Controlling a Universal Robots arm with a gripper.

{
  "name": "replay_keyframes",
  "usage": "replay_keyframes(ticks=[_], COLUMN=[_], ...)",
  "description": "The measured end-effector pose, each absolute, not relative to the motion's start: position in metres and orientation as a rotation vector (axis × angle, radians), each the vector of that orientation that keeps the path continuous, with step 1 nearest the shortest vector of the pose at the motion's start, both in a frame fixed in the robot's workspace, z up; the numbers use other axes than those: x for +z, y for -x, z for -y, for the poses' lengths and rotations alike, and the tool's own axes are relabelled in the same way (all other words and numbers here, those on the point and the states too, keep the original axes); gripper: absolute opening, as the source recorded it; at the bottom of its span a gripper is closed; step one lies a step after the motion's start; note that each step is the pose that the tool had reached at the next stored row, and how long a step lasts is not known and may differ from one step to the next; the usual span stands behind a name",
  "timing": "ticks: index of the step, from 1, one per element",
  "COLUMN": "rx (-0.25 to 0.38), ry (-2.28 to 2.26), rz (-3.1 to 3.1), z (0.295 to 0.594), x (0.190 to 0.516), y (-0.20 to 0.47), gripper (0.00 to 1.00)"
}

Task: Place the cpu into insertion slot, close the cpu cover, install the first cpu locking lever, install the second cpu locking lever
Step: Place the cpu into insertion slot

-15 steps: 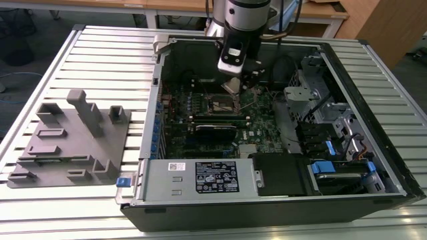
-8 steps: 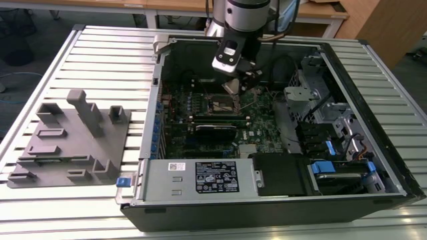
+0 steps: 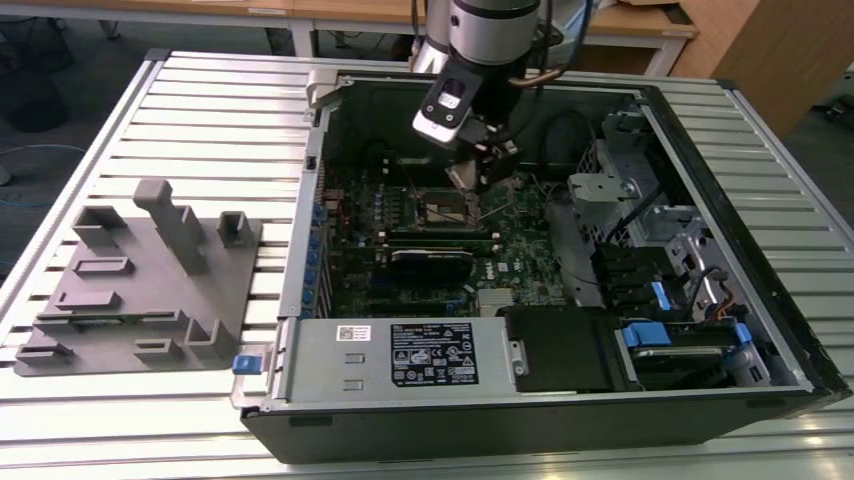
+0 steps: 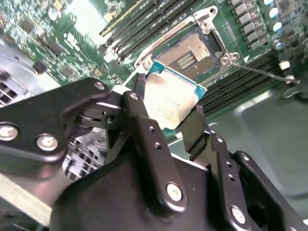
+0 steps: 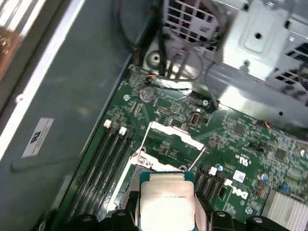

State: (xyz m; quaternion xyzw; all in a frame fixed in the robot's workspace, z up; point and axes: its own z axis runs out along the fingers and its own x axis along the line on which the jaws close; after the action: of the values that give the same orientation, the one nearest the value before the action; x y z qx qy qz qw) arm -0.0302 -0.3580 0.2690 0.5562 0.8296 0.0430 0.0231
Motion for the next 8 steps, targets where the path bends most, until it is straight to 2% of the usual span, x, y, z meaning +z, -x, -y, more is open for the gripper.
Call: replay_keyframes(ticks=[8], rx=[0.128], ry=[-1.901], rz=[-2.432], z=[0.358], x=[0.2676], y=[0.0302], gripper=[0.54])
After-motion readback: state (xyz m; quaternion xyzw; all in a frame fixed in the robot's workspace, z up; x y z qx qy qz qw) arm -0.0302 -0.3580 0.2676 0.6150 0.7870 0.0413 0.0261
